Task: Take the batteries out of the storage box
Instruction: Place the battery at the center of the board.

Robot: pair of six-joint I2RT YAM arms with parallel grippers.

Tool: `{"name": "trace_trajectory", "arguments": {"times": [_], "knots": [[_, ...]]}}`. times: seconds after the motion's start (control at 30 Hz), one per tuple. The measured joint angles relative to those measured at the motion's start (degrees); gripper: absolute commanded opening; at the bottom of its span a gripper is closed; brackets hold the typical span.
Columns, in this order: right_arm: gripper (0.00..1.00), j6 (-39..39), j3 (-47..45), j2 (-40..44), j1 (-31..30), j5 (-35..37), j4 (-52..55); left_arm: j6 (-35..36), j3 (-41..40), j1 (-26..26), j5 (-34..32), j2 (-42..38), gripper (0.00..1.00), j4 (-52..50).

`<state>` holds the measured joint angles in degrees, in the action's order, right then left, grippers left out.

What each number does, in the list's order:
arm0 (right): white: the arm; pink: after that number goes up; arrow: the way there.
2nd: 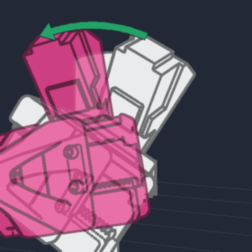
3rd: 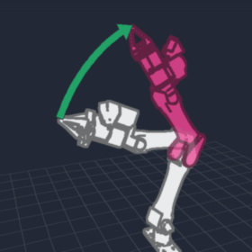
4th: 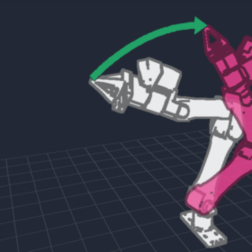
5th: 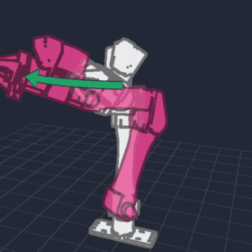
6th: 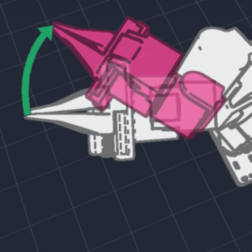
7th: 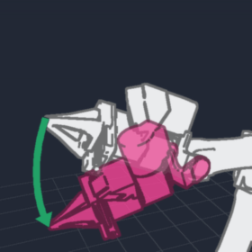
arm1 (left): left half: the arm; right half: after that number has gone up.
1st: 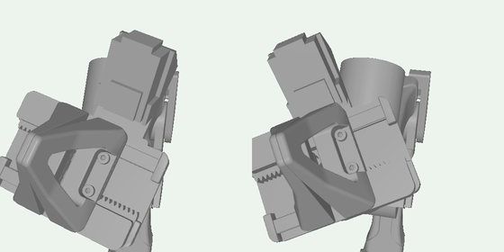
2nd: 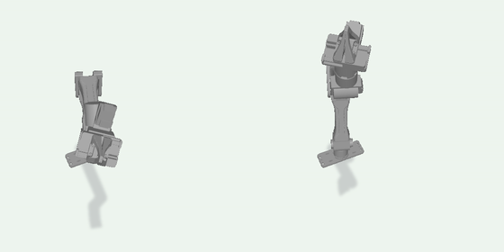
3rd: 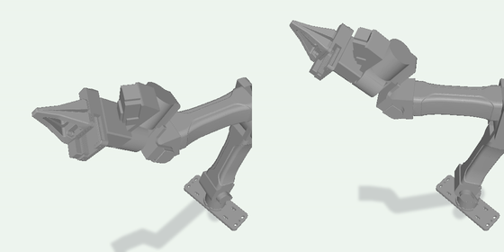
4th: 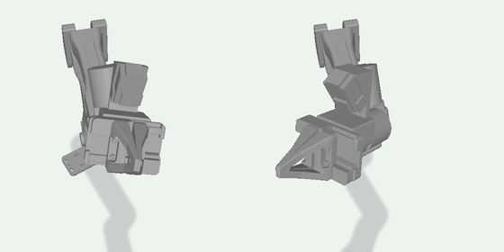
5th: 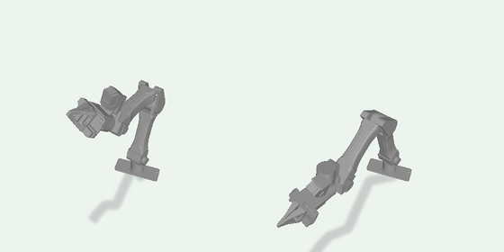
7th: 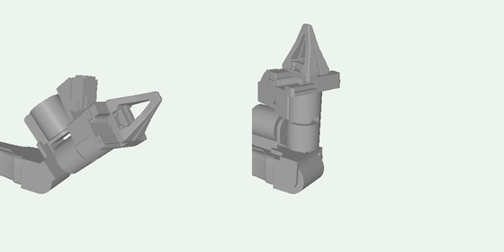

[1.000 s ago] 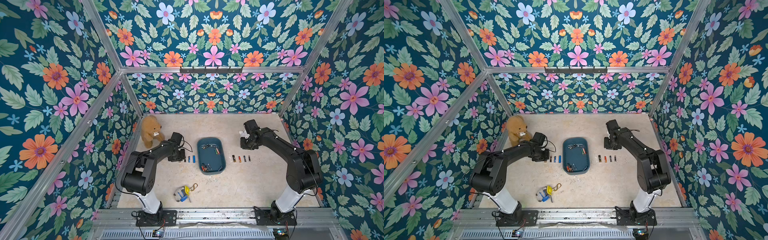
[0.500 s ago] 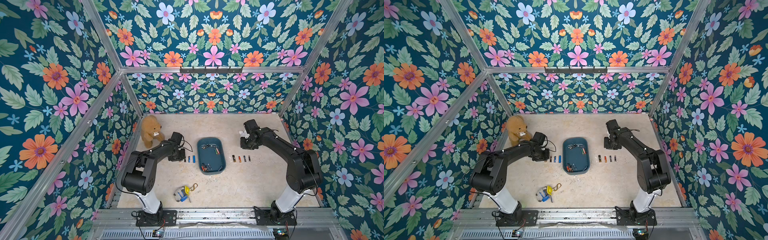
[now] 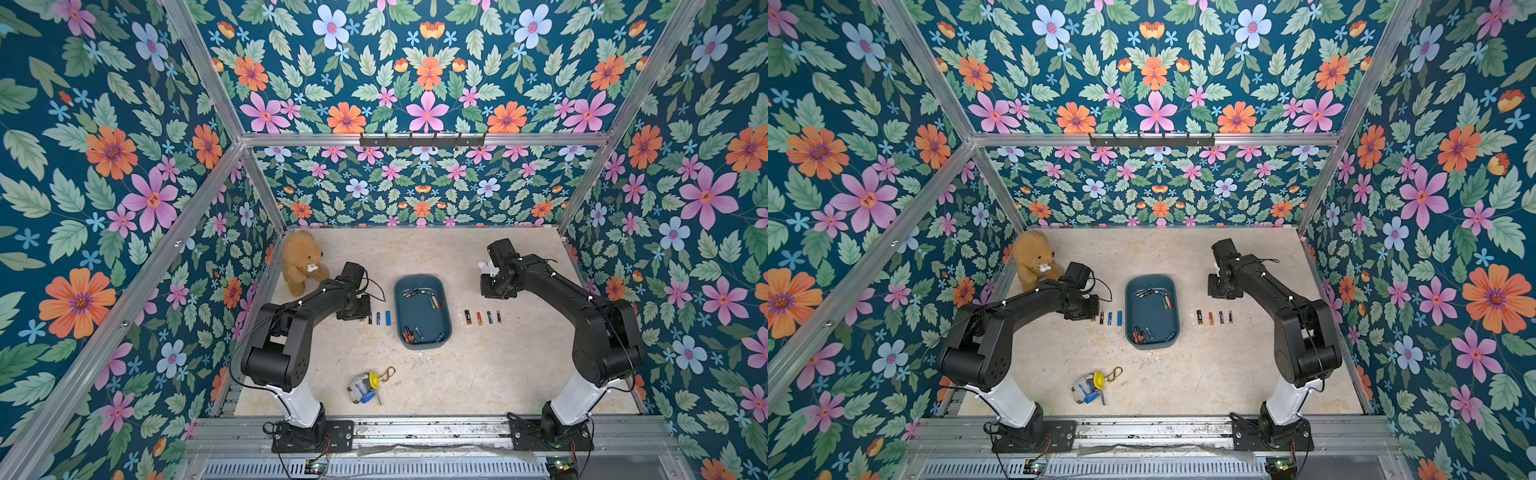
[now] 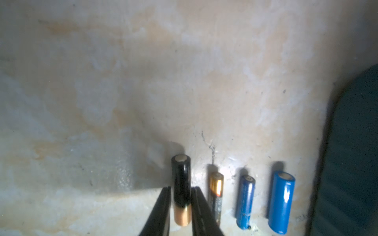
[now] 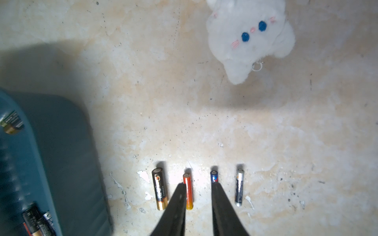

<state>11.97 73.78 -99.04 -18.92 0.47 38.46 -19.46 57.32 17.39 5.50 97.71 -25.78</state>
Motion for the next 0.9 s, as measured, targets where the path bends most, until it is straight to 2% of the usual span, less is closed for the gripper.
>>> {"name": "trace_trajectory", "arguments": {"times": [0.33,0.9], "knots": [[0.28,0.0,0.3,0.0,0.0,0.2,0.7,-0.2,0.0,0.0,0.0,1.4,0.19,0.5],[0.28,0.2,0.2,0.2,0.0,0.3,0.7,-0.2,-2.0,0.0,0.4,-0.4,0.20,0.8]]}}
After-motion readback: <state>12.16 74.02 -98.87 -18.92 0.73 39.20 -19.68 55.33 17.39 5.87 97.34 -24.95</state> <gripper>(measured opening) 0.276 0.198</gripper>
